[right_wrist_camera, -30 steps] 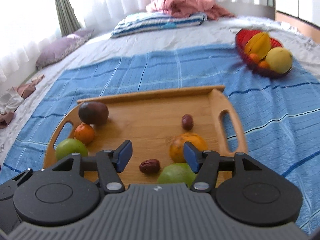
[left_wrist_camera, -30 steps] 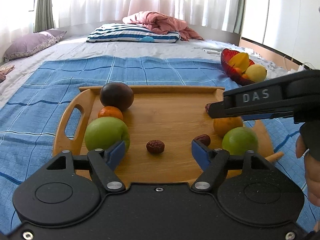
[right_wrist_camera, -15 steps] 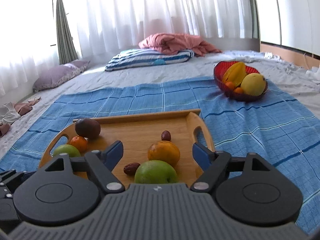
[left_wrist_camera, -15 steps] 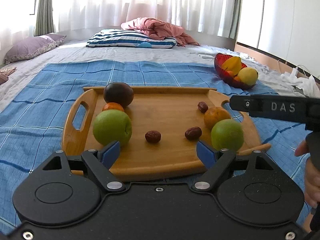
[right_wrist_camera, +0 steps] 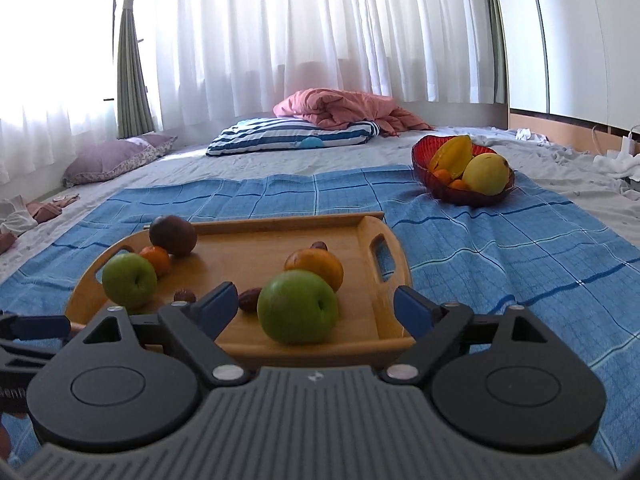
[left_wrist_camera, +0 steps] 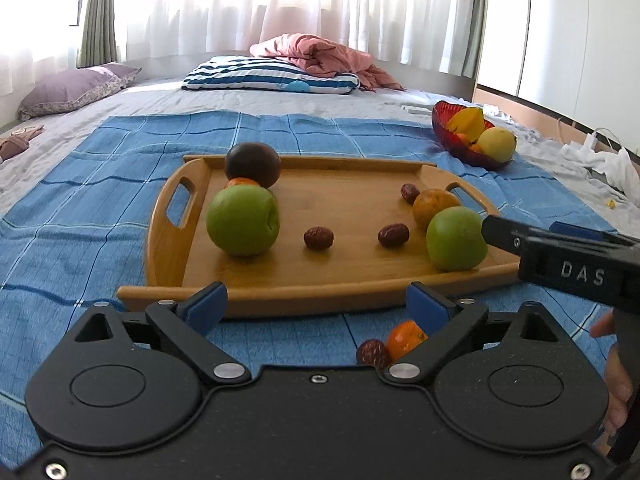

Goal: Organize fruits
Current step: 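Move both tools back off the tray toward the date and small orange on the cloth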

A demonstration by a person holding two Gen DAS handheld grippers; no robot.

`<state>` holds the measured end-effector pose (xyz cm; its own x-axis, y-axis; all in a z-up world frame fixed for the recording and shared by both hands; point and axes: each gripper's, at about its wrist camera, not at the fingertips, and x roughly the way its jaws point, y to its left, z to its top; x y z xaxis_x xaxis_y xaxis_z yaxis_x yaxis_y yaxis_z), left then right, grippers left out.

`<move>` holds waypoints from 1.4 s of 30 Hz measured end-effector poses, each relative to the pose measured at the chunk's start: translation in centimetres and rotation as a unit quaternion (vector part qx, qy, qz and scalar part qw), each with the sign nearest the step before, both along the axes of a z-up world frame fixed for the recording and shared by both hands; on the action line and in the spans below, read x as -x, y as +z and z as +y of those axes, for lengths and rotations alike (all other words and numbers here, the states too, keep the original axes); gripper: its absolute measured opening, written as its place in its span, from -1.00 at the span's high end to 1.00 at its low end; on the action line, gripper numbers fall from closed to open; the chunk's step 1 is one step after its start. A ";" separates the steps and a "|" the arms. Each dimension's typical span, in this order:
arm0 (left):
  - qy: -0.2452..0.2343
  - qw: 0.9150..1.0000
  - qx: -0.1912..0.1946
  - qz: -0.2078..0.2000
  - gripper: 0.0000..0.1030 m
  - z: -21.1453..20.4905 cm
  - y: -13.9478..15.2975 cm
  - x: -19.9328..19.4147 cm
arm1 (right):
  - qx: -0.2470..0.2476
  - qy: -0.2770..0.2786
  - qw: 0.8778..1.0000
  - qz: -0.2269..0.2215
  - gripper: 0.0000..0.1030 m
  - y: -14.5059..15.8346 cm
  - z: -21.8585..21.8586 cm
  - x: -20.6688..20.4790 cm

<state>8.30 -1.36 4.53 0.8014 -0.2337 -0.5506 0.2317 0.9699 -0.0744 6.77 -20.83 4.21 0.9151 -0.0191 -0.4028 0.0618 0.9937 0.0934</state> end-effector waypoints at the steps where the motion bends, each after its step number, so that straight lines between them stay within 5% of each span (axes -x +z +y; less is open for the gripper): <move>1: -0.001 1.000 0.000 0.000 -0.87 0.1 -0.1 0.2 | 0.001 -0.001 1.000 -0.003 -0.83 -0.2 0.1 0.3; 26: -0.006 1.000 -0.022 0.019 -0.87 0.5 -3.0 2.2 | 0.011 0.021 1.000 0.005 -1.00 -4.9 1.1 2.3; 36: -0.039 0.998 -0.017 0.037 0.13 -0.6 -3.1 1.8 | 0.007 0.024 1.000 0.019 -1.00 -5.6 1.0 1.7; 42: -0.043 0.998 -0.005 0.042 0.44 -1.0 -2.6 1.2 | -0.018 0.027 0.999 0.026 -1.00 -5.9 0.4 1.4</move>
